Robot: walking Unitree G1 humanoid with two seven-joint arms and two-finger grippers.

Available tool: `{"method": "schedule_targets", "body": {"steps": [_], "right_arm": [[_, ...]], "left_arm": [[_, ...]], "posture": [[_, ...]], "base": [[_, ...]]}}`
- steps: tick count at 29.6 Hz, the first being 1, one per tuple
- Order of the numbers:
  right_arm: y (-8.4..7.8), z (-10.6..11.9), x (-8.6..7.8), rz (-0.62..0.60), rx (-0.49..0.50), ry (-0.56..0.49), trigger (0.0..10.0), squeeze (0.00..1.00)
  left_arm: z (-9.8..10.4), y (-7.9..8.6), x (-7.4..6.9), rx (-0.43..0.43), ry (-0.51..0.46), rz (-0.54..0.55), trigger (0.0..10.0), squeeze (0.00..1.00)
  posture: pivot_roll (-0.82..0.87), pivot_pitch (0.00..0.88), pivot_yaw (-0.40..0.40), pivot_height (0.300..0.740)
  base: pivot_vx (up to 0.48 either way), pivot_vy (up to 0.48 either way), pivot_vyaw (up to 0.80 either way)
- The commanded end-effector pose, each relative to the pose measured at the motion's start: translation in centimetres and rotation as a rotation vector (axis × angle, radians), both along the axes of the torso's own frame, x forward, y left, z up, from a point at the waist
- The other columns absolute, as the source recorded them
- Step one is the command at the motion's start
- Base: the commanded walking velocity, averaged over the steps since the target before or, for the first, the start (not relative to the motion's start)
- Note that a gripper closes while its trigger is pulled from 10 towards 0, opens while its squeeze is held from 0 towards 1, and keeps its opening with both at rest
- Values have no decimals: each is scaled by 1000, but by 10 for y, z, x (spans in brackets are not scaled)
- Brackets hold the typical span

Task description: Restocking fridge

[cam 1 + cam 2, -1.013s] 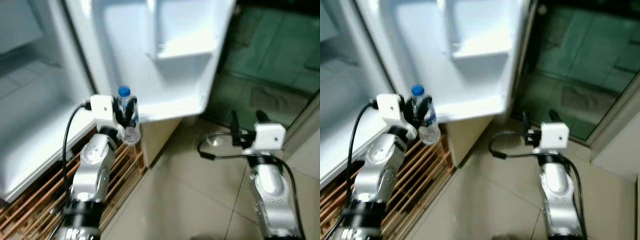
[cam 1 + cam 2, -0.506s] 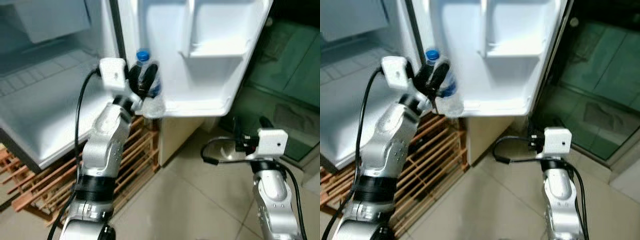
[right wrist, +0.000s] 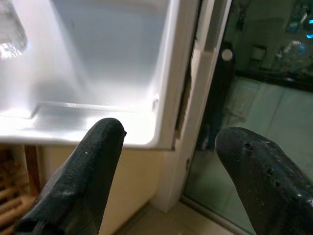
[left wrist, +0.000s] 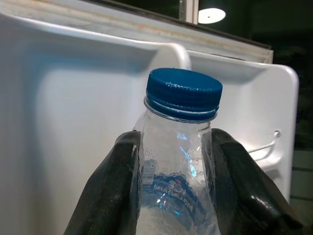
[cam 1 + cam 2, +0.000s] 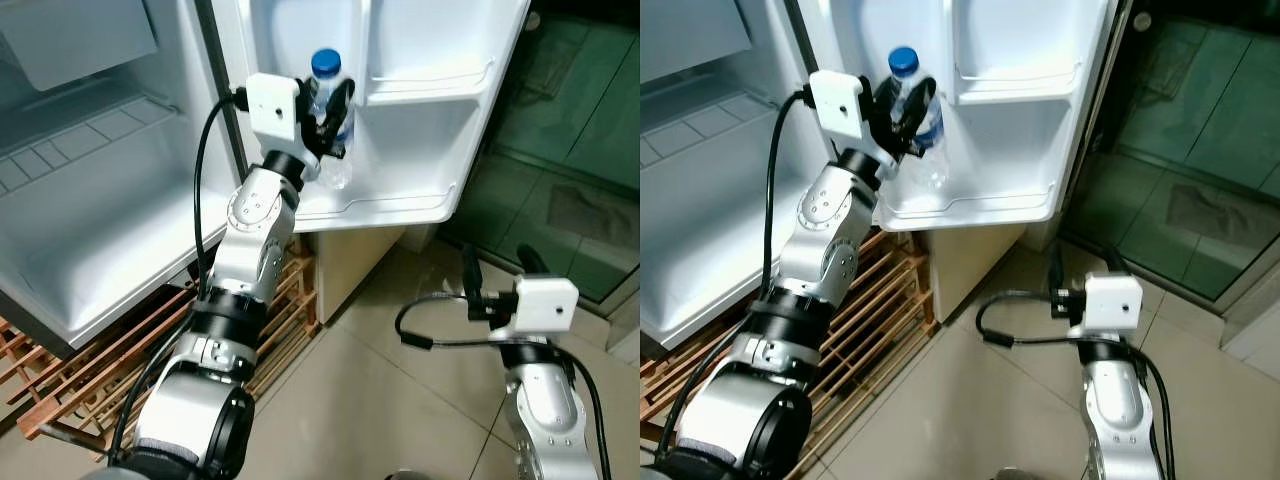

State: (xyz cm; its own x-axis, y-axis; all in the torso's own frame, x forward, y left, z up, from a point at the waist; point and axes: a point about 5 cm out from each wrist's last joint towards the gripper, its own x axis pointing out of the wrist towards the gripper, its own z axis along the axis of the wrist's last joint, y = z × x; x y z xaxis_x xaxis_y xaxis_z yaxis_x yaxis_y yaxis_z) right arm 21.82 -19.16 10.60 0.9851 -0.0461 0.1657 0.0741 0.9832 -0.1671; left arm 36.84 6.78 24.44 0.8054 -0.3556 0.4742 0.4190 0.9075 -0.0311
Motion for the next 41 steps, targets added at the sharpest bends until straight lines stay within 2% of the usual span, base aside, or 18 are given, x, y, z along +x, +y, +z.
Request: {"method": "schedule_targets", "body": {"steps": [1,6,8,10,15,19,24,25,27,28,32,33,34,35,41], "right_arm": [[0,4,-5,-11,1,-9,10000,0],[0,3,-24,-23,-3,26,10000,0],[0,3,-26,-26,-5,33,10000,0],[-1,4,-37,-34,-15,55,10000,0],[-2,8,-55,-41,-28,73,10000,0],[-2,16,-72,-44,-45,95,10000,0],[-3,16,-82,-46,-51,123,10000,0],[-2,16,-86,-51,-51,134,10000,0],[-2,16,-87,-52,-51,138,10000,0],[-1,17,-90,-54,-50,147,10000,0],[-1,17,-91,-56,-49,158,10000,0],[-1,17,-91,-56,-49,158,10000,0],[-1,18,-91,-56,-49,160,10000,0],[-1,18,-91,-56,-49,160,10000,0],[0,17,-88,-55,-48,164,10000,0]], "left_arm": [[12,1,3,6,-59,12,10000,0],[12,2,5,35,-108,31,10000,0],[10,1,5,46,-115,35,10000,0],[9,0,3,81,-165,54,10000,0],[3,-3,-1,149,-223,93,10000,0],[-12,7,8,196,-167,181,10000,0],[-13,11,11,206,-155,221,10000,0],[-15,15,15,198,-117,243,10000,0],[-16,17,16,197,-105,251,10000,0],[-20,22,20,194,-49,277,10000,0],[-28,30,28,160,68,313,10000,0],[-28,30,28,160,68,313,10000,0],[-29,36,32,136,125,335,10000,0],[-29,36,32,136,125,335,10000,0],[-28,56,42,-19,273,398,10000,16]], "posture": [[-254,69,98,740],[-285,114,102,740],[-289,119,101,740],[-317,148,97,740],[-362,184,91,740],[-398,214,87,740],[-411,229,86,740],[-419,244,86,740],[-419,244,86,740],[-420,249,87,740],[-419,247,90,740],[-419,247,90,740],[-416,243,91,740],[-416,243,91,740],[-410,232,93,740]], "base": [[0,0,0],[0,0,0],[0,0,0],[0,0,0],[0,0,0],[0,0,0],[0,0,0],[0,0,0],[0,0,0],[0,0,0],[0,0,0],[0,0,0],[0,0,0],[0,0,0],[0,0,0]]}}
